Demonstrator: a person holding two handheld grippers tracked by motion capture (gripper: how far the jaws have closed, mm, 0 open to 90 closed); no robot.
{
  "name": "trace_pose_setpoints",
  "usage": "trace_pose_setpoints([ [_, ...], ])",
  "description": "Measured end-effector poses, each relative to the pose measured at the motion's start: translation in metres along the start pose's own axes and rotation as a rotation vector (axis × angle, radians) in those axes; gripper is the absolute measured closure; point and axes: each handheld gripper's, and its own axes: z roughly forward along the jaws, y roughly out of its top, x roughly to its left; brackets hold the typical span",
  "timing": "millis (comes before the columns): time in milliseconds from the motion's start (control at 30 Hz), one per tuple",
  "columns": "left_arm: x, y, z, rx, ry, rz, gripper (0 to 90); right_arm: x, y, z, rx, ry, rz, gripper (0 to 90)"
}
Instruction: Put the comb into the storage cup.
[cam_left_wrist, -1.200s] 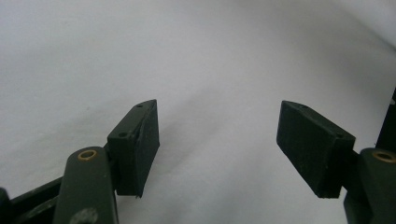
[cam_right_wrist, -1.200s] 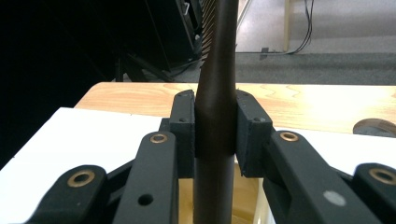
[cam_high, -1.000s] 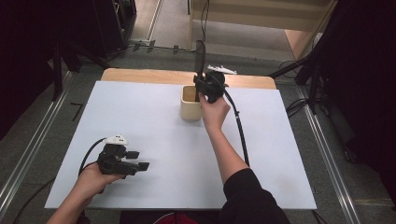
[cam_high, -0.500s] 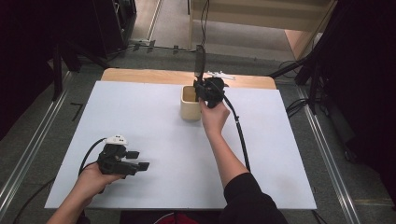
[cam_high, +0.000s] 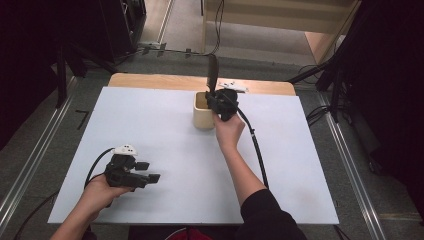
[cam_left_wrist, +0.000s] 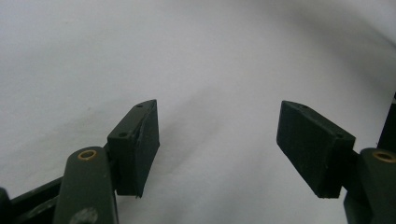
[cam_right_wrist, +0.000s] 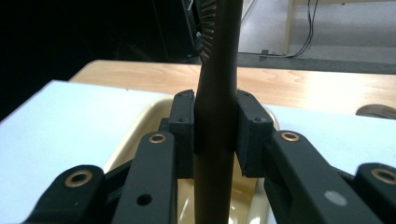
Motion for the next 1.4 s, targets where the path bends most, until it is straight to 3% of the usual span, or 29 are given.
trace_pose_setpoints([
  [67,0.000,0.000,0.000,0.001,0.000,0.003,31.3,0.001,-0.002,-0.002,-0.001,0.007,-0.009,61.8],
  [167,0.000,0.000,0.000,0.001,0.001,0.001,31.3,0.001,-0.005,-0.006,-0.052,0.026,-0.047,39.5],
  [267,0.000,0.000,0.000,0.001,0.002,0.002,31.3,0.001,-0.006,-0.009,-0.052,0.011,-0.106,30.8],
  [433,-0.001,0.000,0.001,0.006,0.001,0.004,31.3,0.001,-0.006,-0.012,-0.019,0.009,-0.101,19.0],
  [733,-0.001,0.000,0.001,0.006,0.002,0.001,31.3,-0.004,-0.008,-0.020,0.045,0.025,-0.106,14.9],
  [1067,0.000,0.000,0.001,0.005,0.004,0.000,31.3,-0.013,-0.016,-0.032,0.093,0.087,-0.089,13.2],
  [1400,0.001,0.000,0.000,0.007,0.009,-0.002,31.3,-0.013,-0.022,-0.047,0.109,0.110,-0.128,13.3],
])
